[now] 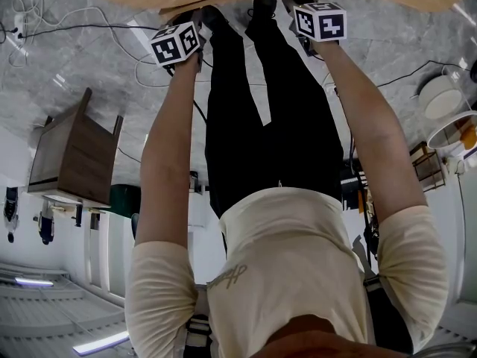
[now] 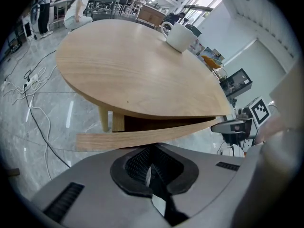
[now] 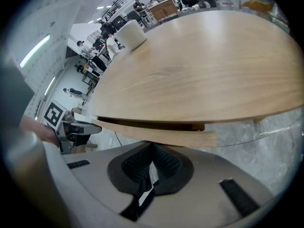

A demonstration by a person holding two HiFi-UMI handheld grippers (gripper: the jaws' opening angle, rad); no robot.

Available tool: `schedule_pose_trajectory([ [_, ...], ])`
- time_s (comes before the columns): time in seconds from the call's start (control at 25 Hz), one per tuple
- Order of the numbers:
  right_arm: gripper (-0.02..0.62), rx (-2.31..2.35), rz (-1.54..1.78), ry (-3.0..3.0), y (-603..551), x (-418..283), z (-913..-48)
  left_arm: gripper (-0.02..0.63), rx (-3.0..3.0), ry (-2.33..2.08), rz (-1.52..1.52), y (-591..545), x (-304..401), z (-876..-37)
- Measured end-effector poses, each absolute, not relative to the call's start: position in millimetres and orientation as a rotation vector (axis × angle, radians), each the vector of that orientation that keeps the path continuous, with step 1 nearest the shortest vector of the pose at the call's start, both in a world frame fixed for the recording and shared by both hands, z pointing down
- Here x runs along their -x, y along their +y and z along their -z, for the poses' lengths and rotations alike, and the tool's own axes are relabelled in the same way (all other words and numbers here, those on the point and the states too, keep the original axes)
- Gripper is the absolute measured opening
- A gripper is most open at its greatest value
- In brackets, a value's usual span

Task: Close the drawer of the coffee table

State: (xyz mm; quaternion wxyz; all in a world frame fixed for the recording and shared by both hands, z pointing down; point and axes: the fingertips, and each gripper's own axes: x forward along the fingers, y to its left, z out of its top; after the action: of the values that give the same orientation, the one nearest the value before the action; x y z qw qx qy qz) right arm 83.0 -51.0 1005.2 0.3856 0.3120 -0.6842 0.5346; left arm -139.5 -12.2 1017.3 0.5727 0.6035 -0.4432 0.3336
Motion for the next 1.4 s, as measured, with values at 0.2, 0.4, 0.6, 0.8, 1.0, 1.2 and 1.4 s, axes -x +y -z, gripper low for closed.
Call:
schedule_pose_trajectory([
  [0.2, -0.005, -0.79, -1.357, -1.753, -57, -84, -1004, 0.005, -1.421, -1.045, -0.782, -19, 138, -1016],
  [0.4, -0.005, -0.78, -1.36, -1.756, -59, -84, -1006, 0.005, -1.411, -1.05, -0.788, -23, 139, -1018],
  [0.6, -0.005, -0.78, -1.369, -1.755, -59, -83, -1007, 0.005, -1.41, -1.04, -0.783, -23, 139, -1019],
  [0.8, -0.005, -0.793, -1.36, -1.775, -75, -84, -1006, 0.005, -1.423, -1.048, -0.787, -38, 138, -1019],
  [1.0, -0.005, -0.83, -1.383, -1.754, -81, -82, -1004, 0.005, -1.414, -1.045, -0.789, -43, 141, -1019],
  [1.2, -0.005, -0.827, -1.383, -1.759, -81, -83, -1004, 0.005, -1.413, -1.041, -0.795, -41, 140, -1020],
  [1.4, -0.005, -0.823, -1.374, -1.765, -79, -81, -1005, 0.005, -1.43, -1.029, -0.777, -41, 141, -1019],
])
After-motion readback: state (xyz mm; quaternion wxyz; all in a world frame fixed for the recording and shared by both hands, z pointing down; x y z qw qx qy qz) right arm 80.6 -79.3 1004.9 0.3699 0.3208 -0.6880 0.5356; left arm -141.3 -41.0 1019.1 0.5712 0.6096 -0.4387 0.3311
